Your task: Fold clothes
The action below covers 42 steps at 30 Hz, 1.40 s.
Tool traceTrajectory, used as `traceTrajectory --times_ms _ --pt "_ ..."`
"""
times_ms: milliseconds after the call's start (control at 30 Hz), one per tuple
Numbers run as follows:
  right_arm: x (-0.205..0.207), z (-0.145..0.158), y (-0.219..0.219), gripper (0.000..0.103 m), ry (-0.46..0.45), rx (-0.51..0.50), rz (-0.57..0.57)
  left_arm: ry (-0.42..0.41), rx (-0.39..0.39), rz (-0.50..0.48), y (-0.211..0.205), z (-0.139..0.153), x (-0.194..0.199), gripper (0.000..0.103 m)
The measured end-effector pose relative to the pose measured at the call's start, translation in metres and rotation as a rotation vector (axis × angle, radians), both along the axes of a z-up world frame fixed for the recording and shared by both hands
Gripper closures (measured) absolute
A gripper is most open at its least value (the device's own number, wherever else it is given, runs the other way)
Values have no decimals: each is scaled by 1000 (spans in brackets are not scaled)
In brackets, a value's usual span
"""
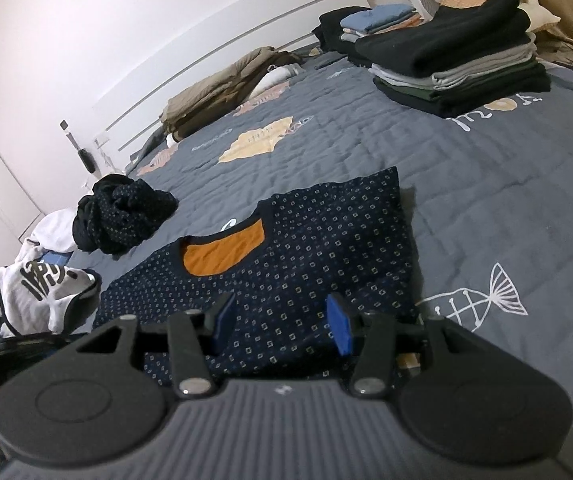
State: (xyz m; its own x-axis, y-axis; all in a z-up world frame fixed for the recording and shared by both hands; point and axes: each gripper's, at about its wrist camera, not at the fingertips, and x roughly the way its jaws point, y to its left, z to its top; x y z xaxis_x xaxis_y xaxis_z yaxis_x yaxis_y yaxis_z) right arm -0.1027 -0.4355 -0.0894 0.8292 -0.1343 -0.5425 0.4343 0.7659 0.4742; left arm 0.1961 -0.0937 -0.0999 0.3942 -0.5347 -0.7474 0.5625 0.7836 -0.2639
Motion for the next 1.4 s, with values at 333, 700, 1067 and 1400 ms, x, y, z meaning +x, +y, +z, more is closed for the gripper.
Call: traceTrajectory --times_ms 333,700,1067,1400 --pt "1 -4 -2 54 0 38 -4 -173 -20 -99 -8 37 -1 99" --pt "20 -39 -10 54 142 -211 -17 -227 194 40 -23 27 33 61" --pt "13 -38 -4 54 209 -339 152 -184 -127 -274 -63 49 -76 45" --pt "15 -56 0 59 227 -404 174 -74 -111 -591 -272 33 -88 43"
